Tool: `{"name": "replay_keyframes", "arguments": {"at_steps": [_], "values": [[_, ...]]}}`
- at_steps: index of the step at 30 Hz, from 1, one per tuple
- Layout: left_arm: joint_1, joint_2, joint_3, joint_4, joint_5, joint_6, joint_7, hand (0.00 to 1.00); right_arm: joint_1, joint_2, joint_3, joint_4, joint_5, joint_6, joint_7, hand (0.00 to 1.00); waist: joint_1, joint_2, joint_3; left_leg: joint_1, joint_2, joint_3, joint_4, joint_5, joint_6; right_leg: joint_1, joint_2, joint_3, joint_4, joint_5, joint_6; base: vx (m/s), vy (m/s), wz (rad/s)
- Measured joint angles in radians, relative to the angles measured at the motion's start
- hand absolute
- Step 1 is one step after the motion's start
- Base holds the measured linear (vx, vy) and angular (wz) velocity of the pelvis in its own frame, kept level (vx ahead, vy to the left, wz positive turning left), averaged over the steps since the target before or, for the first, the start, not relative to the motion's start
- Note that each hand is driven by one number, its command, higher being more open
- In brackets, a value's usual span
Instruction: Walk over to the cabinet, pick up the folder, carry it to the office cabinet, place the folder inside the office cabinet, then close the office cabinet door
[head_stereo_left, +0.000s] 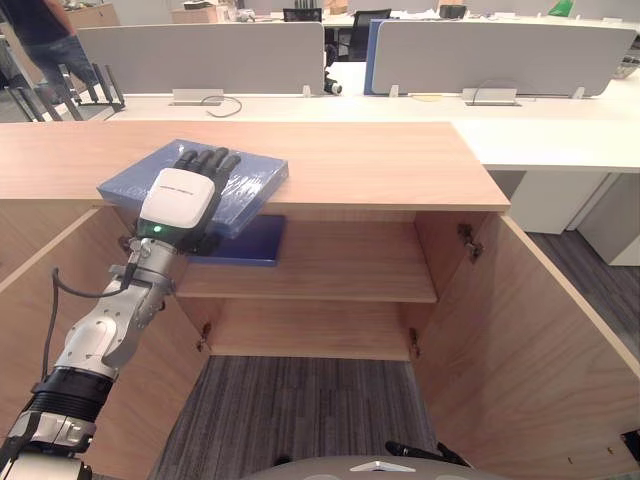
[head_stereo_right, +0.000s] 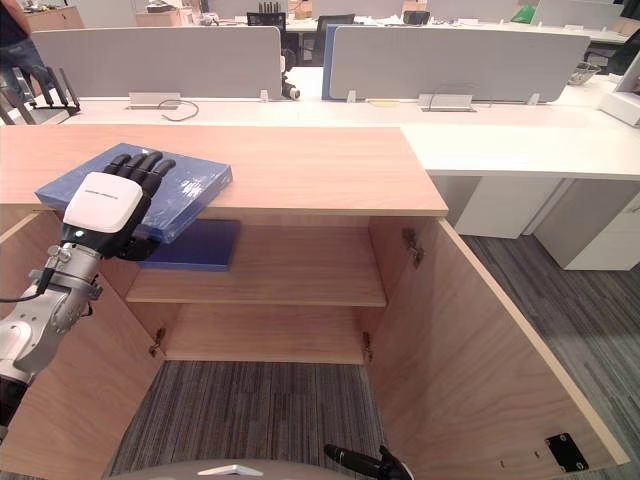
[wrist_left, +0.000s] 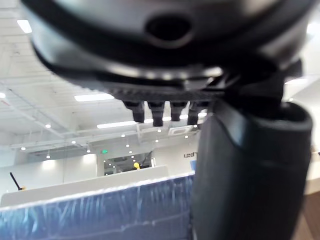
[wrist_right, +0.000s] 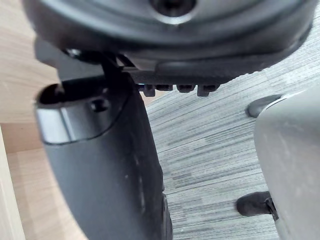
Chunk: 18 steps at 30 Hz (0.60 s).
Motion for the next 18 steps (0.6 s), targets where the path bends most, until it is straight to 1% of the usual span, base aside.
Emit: {"name": "replay_keyframes", "arguments": {"at_steps": [5,8,10,12,15,18], "values": [[-0.001,0.0,-0.006,0.044,0.0,0.0,-0.008,0.0,-0.002,0.0,0.001,-0.001,0.0,0.0,0.0,1.0,-0.012,0.0,0.0,0.003,0.0,0.007,0.0,-0.003,0.0,0.0,-0.001,0.008,0.0,0.0,0.0,-0.01,-0.03,-0.04],[-0.056,0.003,-0.006,0.048,0.001,0.001,0.006,0.0,0.001,0.0,0.003,0.0,0.0,0.0,0.0,1.0,-0.01,-0.006,-0.001,0.004,0.0,0.007,0.0,0.0,0.004,0.0,-0.001,0.009,0.0,0.0,0.0,-0.01,-0.037,0.0],[-0.085,0.03,-0.012,0.052,0.024,0.0,0.002,0.0,-0.005,0.0,0.003,-0.001,0.0,0.0,0.0,1.0,-0.022,-0.004,0.0,0.009,0.0,0.009,0.0,0.0,0.004,0.004,-0.001,0.011,0.001,0.0,0.0,-0.02,-0.032,-0.03],[-0.104,0.032,-0.037,0.08,0.028,0.001,-0.002,0.0,-0.007,-0.002,0.004,0.0,0.0,0.0,0.0,1.0,-0.026,-0.002,0.001,0.01,0.0,0.011,0.0,0.0,0.003,0.004,-0.001,0.012,0.001,0.0,0.0,-0.03,-0.03,-0.04],[-0.104,0.026,-0.047,0.088,0.029,0.001,-0.002,0.0,-0.005,-0.007,0.004,0.0,0.0,0.001,0.0,1.0,-0.026,-0.003,0.001,0.011,0.001,0.012,0.0,-0.007,-0.003,0.005,-0.001,0.012,0.001,0.0,0.0,-0.03,-0.037,-0.01],[-0.104,0.023,-0.041,0.097,0.029,0.003,-0.002,0.0,0.008,-0.012,0.004,0.004,0.0,0.003,0.0,1.0,-0.024,-0.003,0.001,0.013,0.0,0.012,0.0,-0.008,-0.002,0.007,-0.002,0.01,0.0,0.0,0.0,-0.01,-0.022,0.0]]}}
